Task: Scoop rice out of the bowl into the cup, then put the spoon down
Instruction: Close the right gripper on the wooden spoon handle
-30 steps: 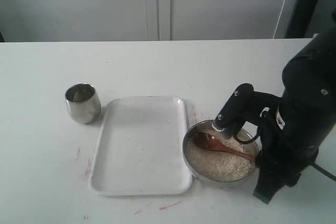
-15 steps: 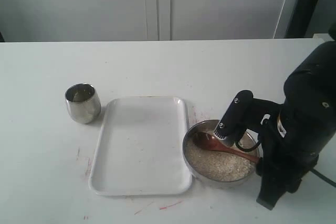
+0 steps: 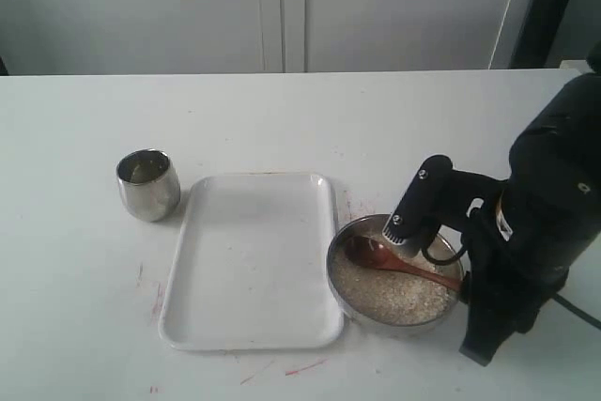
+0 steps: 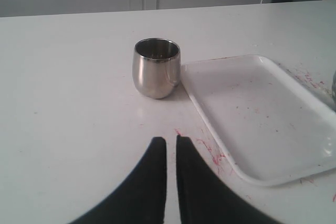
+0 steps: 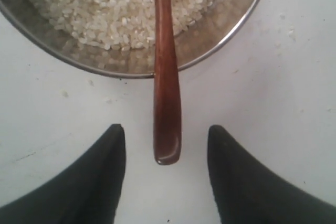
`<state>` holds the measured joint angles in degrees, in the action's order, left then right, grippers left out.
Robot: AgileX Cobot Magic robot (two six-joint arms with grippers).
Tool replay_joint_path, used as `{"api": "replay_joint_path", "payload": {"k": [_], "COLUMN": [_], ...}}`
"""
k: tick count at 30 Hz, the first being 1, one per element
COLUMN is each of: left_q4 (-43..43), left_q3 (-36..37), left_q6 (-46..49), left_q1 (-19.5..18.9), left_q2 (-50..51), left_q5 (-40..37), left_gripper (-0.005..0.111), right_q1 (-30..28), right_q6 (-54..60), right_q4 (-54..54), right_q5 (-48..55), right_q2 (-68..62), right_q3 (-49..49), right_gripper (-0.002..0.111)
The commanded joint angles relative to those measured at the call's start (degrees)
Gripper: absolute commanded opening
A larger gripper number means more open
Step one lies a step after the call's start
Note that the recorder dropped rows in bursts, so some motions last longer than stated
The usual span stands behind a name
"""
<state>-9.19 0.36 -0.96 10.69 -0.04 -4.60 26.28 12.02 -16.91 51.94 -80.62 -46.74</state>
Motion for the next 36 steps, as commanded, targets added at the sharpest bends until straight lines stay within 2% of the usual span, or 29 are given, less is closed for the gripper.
{"api": "replay_joint_path", "payload": {"k": [1, 27, 30, 34, 35, 36], "left_q4": [-0.59, -0.59, -0.59, -0.59, -0.59, -0.59], "left_q3": [-0.36, -0.36, -0.36, -0.36, -0.36, -0.36], "left_q6": [-0.10, -0.10, -0.10, -0.10, -0.10, -0.10], "left_q1": [0.06, 0.06, 0.06, 0.06, 0.06, 0.06], "left_q2": [0.04, 0.04, 0.04, 0.04, 0.04, 0.04], "left_q5": [0.22, 0.22, 0.22, 0.22, 0.22, 0.22], "left_gripper": [0.014, 0.014, 0.014, 0.014, 0.014, 0.014], "right_q1": [-2.08, -2.50, -2.50, -2.50, -2.50, -2.50], "right_q6": [-0.28, -0.43, -0.43, -0.43, -0.43, -0.59], "right_q4": [-0.53, 1.68, 1.68, 1.68, 1.68, 1.68], "right_q5": [-0.53, -3.45, -2.80, -1.49, -0.80, -0.50], "right_q2": [-0.04, -8.47, -8.47, -8.47, -8.36, -8.12], "right_q3": [0.14, 0.14, 0.14, 0.14, 0.14, 0.14], "right_gripper": [0.046, 0.046, 0.034, 0.010, 0.000, 0.000]}}
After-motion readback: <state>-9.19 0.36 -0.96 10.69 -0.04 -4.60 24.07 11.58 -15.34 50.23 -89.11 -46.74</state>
